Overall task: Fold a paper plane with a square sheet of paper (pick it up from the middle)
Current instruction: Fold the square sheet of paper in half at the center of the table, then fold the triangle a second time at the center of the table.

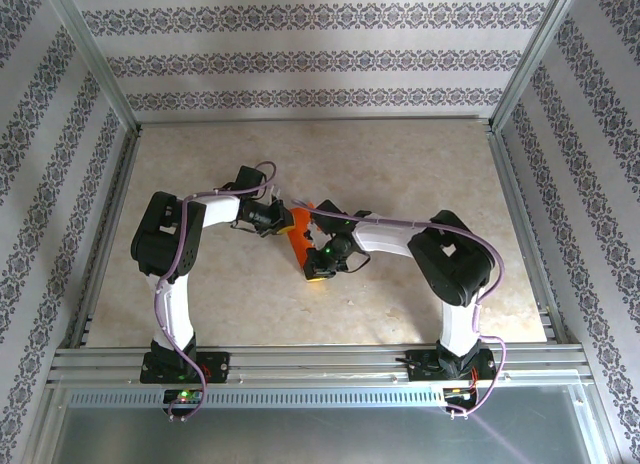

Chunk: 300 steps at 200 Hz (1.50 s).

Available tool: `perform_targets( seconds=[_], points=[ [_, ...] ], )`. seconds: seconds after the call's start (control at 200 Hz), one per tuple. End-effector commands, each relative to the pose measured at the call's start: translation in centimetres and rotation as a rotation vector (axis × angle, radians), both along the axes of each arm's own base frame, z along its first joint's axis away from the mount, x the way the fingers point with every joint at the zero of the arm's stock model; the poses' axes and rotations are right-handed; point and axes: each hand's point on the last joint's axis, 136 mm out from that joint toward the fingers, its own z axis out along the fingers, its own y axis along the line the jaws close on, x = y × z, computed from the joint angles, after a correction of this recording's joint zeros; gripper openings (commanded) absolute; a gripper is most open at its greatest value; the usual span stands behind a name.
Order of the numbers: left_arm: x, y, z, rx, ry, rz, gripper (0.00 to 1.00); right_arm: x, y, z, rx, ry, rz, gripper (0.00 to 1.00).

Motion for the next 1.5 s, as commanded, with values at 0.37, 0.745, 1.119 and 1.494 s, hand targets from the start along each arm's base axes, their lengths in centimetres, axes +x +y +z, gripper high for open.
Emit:
perform_targets(
  seconds=[0.37, 0.745, 1.119, 1.494],
  points=[
    [-1.6, -0.1, 4.9, 0.134, -0.030, 0.134, 0.35, 9.6, -7.4, 3.6, 0.002, -0.174, -0.405, 0.35],
    [-1.7, -1.6, 2.0, 0.195, 0.002, 0.173, 0.28, 10.6, -8.4, 2.3, -0.016, -0.127, -0.472, 0.42],
    [-2.2, -2.2, -1.2, 0.250, 0.027, 0.009, 0.23, 8.5, -8.5, 1.1, -0.001, -0.043, -0.471, 0.42],
    [-2.3, -2.3, -1.7, 0.263, 0.028, -0.047, 0.22, 4.7, -7.7, 0.4, 0.016, 0.069, -0.466, 0.39]
  ],
)
